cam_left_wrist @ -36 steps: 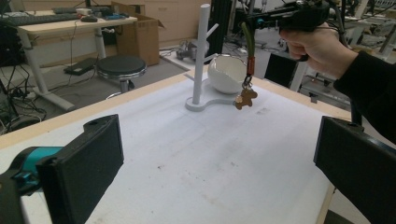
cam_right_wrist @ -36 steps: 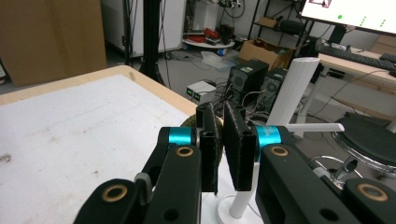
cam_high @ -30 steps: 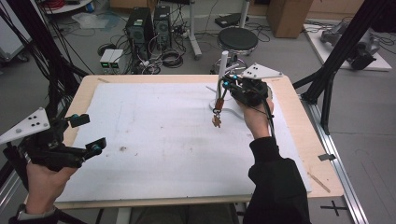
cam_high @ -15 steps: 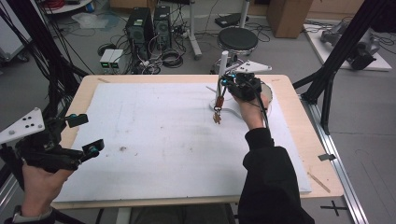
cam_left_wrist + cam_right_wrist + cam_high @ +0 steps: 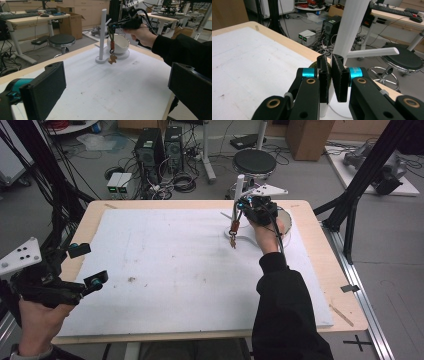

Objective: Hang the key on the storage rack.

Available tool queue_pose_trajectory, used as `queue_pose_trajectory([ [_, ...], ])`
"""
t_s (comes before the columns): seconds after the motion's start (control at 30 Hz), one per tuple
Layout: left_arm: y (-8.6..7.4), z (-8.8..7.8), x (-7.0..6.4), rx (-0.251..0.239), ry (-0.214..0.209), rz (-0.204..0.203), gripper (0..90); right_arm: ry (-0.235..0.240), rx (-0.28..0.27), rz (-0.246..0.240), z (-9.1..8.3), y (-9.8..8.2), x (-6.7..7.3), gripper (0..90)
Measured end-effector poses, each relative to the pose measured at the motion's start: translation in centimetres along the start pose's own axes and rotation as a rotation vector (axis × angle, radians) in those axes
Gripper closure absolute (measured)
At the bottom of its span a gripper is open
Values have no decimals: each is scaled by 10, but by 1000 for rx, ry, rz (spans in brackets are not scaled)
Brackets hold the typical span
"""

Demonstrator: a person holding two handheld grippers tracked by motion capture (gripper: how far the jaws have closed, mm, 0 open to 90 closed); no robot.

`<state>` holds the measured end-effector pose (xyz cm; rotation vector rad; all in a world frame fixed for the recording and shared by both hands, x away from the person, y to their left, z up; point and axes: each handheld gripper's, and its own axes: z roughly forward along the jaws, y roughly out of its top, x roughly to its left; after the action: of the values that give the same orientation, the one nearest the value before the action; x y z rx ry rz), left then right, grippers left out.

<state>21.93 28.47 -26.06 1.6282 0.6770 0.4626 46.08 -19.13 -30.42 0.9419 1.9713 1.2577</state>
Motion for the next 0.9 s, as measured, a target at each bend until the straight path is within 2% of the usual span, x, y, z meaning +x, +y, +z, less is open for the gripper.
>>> queue_pose_trajectory([
  [0.13, 0, -3, 1, -4, 6, -1, 19, -1, 17, -6, 6, -2, 0, 846],
  [0.2, 0, -5, 2, -6, 9, -2, 19, -10, 32, -28, 9, -3, 1, 846],
  [0.33, -1, -8, 5, -8, 18, -11, 19, -15, 20, -21, 13, -4, 1, 846],
  [0.43, -2, -11, 7, -1, 30, -15, 19, -16, 39, -19, 16, -6, -1, 846],
  [0.6, -1, -18, 9, -21, 45, -20, 19, -15, 30, -14, 16, -7, -3, 845],
  [0.77, -3, -15, 8, 6, 53, -15, 19, -3, 58, -11, 19, -10, -2, 840],
  [0.9, -5, -12, 8, 10, 49, -21, 19, -5, 55, -10, 20, -9, -1, 837],
])
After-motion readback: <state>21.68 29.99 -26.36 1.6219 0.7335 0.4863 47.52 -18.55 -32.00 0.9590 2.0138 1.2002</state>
